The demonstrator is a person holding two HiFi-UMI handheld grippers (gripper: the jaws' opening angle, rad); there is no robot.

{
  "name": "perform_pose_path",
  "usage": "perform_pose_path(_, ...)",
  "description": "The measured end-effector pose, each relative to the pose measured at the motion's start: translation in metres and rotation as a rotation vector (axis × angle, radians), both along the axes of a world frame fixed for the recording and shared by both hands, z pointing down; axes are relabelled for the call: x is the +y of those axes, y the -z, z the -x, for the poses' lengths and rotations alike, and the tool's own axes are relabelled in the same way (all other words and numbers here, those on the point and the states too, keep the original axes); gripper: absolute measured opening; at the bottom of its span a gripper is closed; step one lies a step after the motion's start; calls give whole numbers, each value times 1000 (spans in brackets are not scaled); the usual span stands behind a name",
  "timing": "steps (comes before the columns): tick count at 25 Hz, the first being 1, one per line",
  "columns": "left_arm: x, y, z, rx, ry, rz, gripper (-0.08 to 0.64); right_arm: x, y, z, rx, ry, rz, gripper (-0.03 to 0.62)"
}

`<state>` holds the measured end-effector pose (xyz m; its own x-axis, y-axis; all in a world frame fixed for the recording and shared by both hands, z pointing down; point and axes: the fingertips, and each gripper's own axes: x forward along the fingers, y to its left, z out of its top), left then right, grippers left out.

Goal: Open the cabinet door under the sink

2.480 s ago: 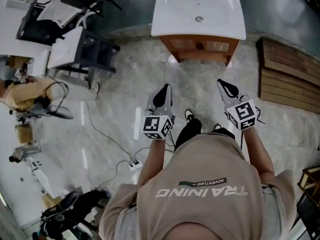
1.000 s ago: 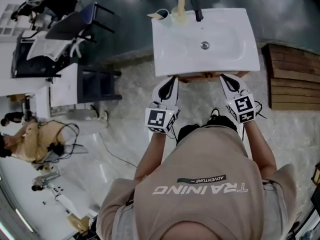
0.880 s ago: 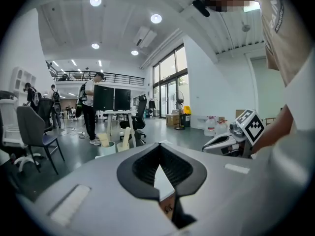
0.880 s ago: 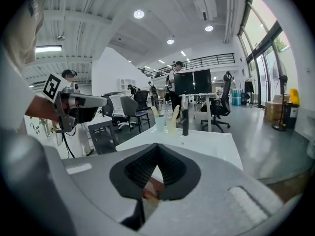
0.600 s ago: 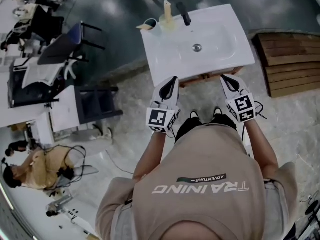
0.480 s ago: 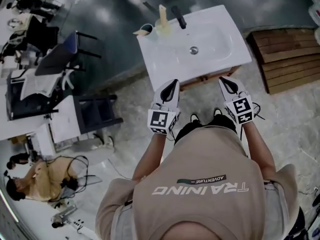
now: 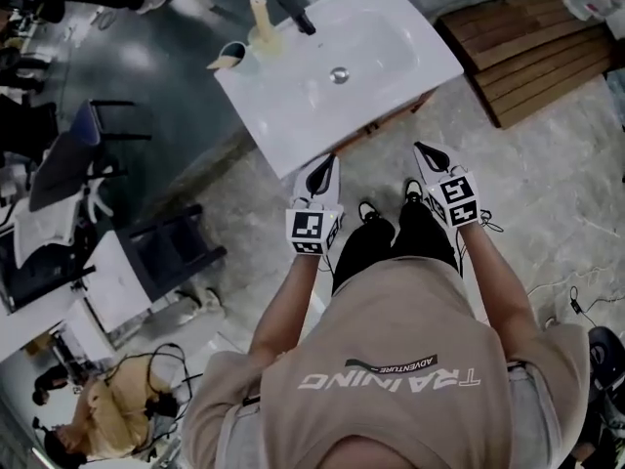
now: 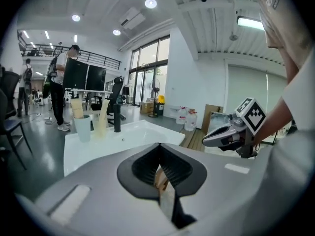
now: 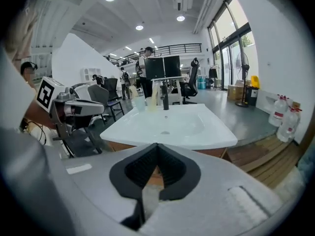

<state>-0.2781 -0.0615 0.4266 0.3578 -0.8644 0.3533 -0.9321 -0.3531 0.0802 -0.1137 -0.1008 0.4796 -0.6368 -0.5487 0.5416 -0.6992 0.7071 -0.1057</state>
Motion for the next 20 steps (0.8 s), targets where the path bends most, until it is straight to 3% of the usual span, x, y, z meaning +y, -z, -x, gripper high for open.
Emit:
perform_pose_path(3,5,-23,-5,33,-5,48,17,1,-31,4,48,17,16,2)
perform_pose_path(6,13,-43,-7,41,9,92,17,-2,-67,9,36,3,71,2)
perform_pose_path(13,4,-90,-26,27,4,139,17,-24,-173,4,-51,-163,262,2)
perform_pose_path(17,-5,-113,-45,27,-3,145,17,-24,-219,23,-22,-59,286,3)
perform_pose_path(20,-6,-136,-58,41,5,171,17,-34,-246,34,-48,-56,315,3)
